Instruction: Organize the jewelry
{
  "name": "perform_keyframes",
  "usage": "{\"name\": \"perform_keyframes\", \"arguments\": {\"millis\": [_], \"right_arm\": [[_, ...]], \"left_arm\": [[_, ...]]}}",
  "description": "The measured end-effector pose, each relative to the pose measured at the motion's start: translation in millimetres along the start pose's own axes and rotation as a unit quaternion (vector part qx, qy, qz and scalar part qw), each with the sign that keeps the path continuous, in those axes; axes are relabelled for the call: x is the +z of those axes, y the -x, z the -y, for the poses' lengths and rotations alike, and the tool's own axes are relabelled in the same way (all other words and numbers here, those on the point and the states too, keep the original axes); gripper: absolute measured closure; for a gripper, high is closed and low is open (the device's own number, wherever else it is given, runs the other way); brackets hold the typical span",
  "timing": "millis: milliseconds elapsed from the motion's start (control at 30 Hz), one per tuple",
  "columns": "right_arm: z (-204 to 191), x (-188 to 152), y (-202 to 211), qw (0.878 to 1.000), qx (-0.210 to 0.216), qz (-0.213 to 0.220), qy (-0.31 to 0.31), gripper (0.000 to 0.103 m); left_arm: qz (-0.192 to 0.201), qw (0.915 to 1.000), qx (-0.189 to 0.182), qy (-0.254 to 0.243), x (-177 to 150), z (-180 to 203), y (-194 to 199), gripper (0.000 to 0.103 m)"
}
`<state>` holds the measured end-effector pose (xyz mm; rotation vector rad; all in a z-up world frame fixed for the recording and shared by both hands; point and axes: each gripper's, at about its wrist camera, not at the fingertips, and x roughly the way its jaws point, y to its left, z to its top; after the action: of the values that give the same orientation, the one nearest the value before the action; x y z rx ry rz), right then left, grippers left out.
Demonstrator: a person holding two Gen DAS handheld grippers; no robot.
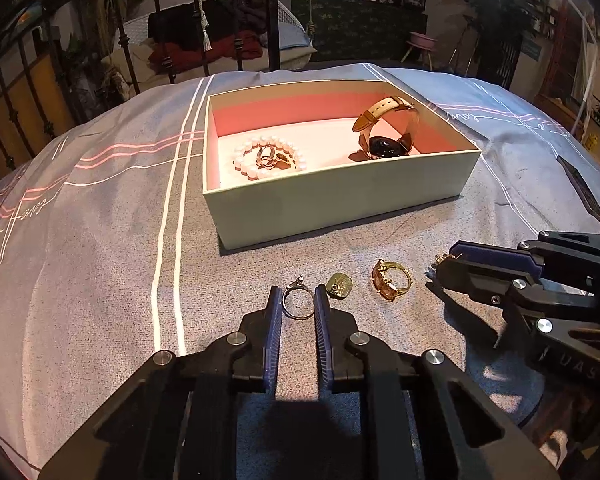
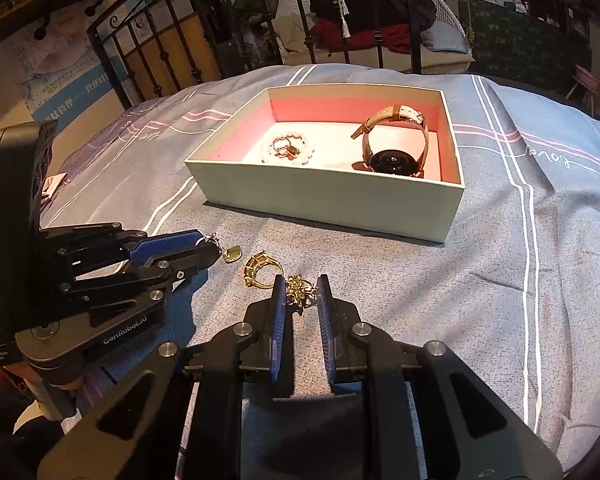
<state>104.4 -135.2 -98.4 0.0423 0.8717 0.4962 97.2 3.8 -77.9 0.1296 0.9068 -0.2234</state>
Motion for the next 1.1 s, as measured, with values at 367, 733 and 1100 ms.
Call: {"name": "perform_keyframes", "arguments": {"millis": [367, 733, 1100], "right_arm": [[1, -1, 2, 1.0, 0.003, 0.004, 0.001, 0.086], [0, -1, 6, 1.0, 0.003, 0.011, 0.001, 0.086], [1, -2, 4, 1.0, 0.008, 0.011, -0.001, 0.086]], "left_arm": [[-0.003, 0.9998, -0.006, 0.02, -1, -2, 4, 0.089], [0.009, 0.9984, -0.038, 0.039, 5, -8, 19, 0.089], [0.008, 0.9969, -0.048, 0.063, 12, -19, 21, 0.089]]}}
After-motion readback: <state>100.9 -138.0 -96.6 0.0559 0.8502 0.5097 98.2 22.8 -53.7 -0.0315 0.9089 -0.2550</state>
